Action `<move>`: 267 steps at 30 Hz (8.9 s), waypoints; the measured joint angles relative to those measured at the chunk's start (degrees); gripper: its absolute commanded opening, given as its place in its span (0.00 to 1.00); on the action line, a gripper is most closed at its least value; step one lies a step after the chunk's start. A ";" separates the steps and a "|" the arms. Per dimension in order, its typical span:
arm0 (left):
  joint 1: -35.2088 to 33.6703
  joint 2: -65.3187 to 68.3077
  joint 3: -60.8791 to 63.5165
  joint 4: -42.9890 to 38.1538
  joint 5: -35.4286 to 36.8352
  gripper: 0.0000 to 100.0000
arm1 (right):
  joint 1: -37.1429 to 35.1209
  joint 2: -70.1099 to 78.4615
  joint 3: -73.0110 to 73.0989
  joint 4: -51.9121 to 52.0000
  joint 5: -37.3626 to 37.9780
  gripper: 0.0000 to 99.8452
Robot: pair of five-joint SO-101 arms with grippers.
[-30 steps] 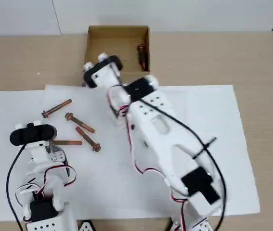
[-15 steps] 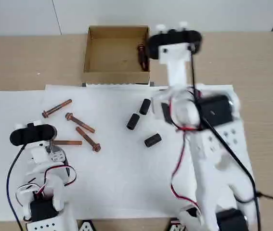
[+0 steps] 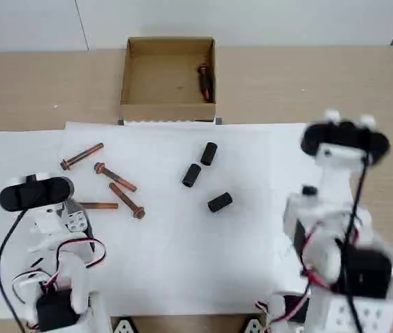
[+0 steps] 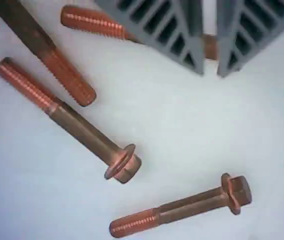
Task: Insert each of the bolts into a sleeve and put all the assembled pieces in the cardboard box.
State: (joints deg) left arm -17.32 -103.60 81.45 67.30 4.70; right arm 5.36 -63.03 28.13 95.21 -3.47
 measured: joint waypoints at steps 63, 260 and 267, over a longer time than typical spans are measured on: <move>4.31 87.74 -51.34 11.78 42.55 0.16 | 15.12 -8.35 2.99 0.00 -5.45 0.00; 38.68 7.38 -14.33 -13.01 35.69 0.00 | -53.27 -14.77 37.71 -42.46 5.36 0.00; 38.68 7.38 -10.99 -15.03 35.69 0.00 | -53.27 -14.77 37.71 -42.46 5.36 0.00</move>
State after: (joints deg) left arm 21.36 -96.22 70.46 52.26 40.40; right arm -47.91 -77.80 65.85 52.75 1.89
